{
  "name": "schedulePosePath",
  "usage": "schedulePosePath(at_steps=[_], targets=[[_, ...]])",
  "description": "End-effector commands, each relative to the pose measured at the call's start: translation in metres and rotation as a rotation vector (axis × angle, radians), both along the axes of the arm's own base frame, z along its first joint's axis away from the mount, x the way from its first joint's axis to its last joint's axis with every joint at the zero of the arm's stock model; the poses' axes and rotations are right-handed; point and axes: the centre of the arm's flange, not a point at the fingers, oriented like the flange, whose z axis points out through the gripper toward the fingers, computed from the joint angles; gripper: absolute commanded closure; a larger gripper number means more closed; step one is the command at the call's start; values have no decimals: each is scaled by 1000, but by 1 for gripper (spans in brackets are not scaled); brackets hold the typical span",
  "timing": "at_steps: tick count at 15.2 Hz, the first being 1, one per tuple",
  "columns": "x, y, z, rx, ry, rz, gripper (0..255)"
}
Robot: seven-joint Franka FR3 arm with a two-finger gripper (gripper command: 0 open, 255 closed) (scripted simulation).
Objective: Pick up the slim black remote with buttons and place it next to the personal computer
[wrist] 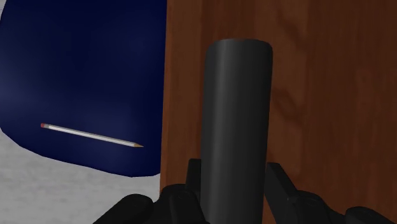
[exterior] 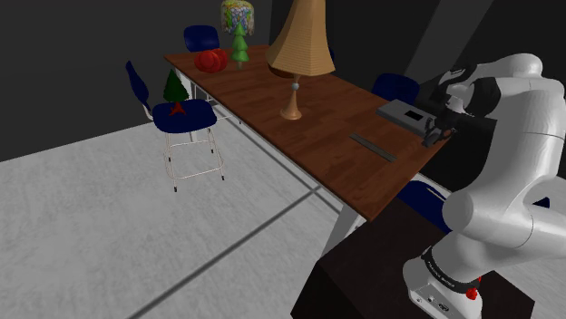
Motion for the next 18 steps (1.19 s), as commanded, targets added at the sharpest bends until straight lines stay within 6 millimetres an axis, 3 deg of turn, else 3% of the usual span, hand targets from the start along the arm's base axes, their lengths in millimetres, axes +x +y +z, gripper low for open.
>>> schedulePosePath(at_steps=[1, 5, 13, 14, 18], targets=[[-1, 0, -12, 0, 0, 0, 255], [-1, 0, -32, 0, 0, 0, 255], [-1, 0, -32, 0, 0, 0, 255], [-1, 1, -31, 0, 0, 0, 0], [-1, 0, -32, 0, 0, 0, 0]])
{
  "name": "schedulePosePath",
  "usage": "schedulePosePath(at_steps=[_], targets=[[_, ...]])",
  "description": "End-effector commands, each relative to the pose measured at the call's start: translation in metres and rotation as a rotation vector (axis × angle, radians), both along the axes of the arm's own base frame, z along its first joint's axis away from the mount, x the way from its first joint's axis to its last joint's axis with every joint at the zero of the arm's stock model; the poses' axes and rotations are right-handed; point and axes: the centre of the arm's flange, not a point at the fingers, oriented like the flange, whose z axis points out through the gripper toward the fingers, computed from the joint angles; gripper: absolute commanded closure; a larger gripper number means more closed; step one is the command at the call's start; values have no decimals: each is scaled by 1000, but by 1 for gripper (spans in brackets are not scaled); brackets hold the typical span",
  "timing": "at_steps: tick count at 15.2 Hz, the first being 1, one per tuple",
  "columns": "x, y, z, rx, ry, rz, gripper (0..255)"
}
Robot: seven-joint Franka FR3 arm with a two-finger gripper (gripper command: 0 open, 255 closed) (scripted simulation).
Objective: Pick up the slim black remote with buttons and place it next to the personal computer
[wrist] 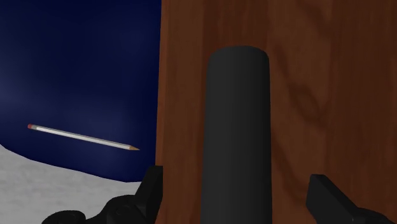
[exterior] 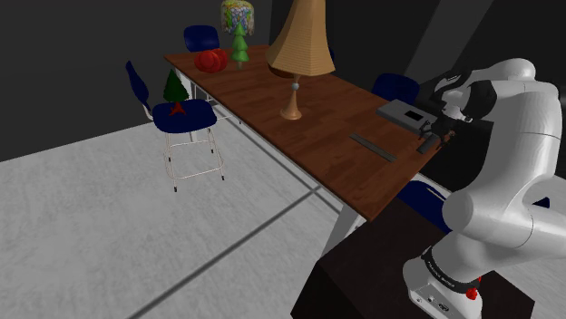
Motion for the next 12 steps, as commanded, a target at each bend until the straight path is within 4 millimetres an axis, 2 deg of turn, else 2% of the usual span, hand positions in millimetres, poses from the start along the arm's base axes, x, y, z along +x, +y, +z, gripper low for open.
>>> schedulePosePath(at_steps=[1, 5, 12], targets=[[0, 1, 0, 0, 0, 0, 0], [-1, -10, 49, 0, 0, 0, 0], [-1, -10, 49, 0, 0, 0, 0]])
